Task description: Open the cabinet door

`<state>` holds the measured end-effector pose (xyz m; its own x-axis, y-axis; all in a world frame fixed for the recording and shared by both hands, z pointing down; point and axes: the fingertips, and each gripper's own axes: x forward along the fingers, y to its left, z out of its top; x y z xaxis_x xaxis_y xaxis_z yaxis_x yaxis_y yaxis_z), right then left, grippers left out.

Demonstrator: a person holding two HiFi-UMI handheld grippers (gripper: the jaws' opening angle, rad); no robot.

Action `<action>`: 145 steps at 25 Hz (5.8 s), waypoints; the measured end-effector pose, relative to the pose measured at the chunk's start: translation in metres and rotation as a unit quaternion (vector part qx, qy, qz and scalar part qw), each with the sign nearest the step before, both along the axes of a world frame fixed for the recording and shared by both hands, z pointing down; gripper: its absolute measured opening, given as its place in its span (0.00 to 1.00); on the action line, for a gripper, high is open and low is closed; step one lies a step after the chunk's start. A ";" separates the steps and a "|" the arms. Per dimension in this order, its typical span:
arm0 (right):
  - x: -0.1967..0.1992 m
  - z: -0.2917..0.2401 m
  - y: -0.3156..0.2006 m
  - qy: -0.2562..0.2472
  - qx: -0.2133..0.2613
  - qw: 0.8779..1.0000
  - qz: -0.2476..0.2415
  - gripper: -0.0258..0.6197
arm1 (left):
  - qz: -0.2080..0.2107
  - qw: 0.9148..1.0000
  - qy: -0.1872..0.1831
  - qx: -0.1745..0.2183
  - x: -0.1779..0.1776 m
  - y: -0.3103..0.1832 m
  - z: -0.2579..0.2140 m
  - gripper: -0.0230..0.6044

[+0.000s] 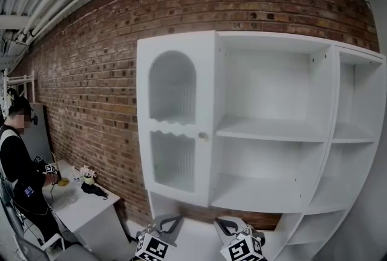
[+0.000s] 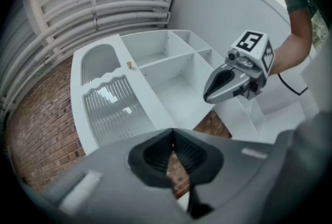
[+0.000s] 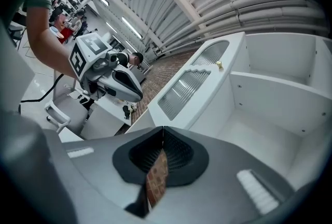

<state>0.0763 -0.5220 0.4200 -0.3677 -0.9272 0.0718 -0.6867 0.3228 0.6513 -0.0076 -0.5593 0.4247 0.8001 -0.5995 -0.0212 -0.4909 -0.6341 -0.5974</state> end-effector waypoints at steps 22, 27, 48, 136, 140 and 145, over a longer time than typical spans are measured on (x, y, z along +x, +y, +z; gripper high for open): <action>0.022 0.016 -0.119 -0.054 -0.112 0.992 -0.020 0.30 | -0.054 0.998 -0.015 -0.030 0.020 -0.056 0.020 0.04; 0.018 0.019 -0.133 -0.062 -0.131 0.989 -0.027 0.38 | -0.069 0.997 -0.012 -0.034 0.009 -0.062 0.021 0.04; -0.063 0.017 -0.043 -0.021 -0.121 0.989 -0.079 0.18 | -0.100 0.995 0.004 -0.018 -0.067 -0.001 0.005 0.04; -0.160 0.003 0.015 0.002 -0.024 0.981 -0.195 0.05 | -0.251 0.967 0.010 -0.032 -0.155 0.067 0.009 0.04; -0.160 0.005 0.014 0.002 -0.024 0.981 -0.195 0.05 | -0.252 0.967 0.011 -0.031 -0.156 0.066 0.011 0.04; -0.160 0.005 0.012 0.002 -0.026 0.981 -0.194 0.05 | -0.252 0.967 0.011 -0.034 -0.157 0.063 0.012 0.04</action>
